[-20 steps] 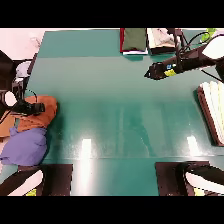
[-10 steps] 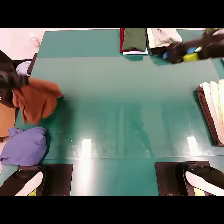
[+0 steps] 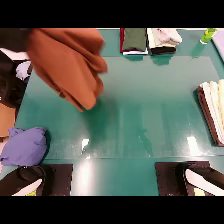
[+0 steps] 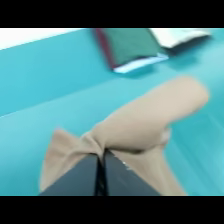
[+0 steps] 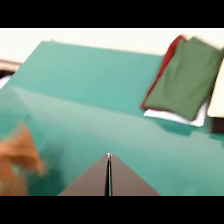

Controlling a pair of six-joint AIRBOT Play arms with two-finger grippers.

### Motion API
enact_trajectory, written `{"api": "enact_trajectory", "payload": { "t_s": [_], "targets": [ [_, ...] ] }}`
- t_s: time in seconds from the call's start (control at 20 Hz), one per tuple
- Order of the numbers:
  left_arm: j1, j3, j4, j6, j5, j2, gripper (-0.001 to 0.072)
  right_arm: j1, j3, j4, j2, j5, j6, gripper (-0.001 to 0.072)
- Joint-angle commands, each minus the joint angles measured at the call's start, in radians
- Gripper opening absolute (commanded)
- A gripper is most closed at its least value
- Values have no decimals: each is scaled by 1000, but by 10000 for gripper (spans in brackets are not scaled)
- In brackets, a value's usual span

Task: Fold the shirts.

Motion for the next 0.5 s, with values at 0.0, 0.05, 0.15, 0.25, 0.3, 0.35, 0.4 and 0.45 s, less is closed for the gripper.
{"api": "enact_trajectory", "payload": {
  "t_s": [0.0, 0.05, 0.15, 0.25, 0.3, 0.35, 0.4, 0.45],
  "targets": [
    [-221, 25, -11, 0, 71, -176, 19, -66, 45, 0, 1, 19, 6, 19],
    [-283, 25, -13, 5, 89, -245, 20, -78, 44, 0, 1, 29, 13, 19],
    [-400, 25, -56, 47, 132, -387, 21, -98, 44, -1, 0, 45, 22, 19],
    [-482, 25, -126, 113, 185, -502, 23, -104, 44, -2, 0, 45, 23, 19],
    [-505, 26, -147, 120, 202, -542, 24, -104, 44, -2, 0, 45, 23, 19],
    [-511, 26, -150, 126, 206, -562, 42, -104, 44, -2, 0, 45, 23, 19],
    [-503, 26, -149, 130, 201, -569, 311, -104, 44, -2, 0, 45, 23, 19],
    [-478, 34, -142, 130, 175, -569, 531, -104, 44, -2, 0, 49, 23, 19]
  ]
}}
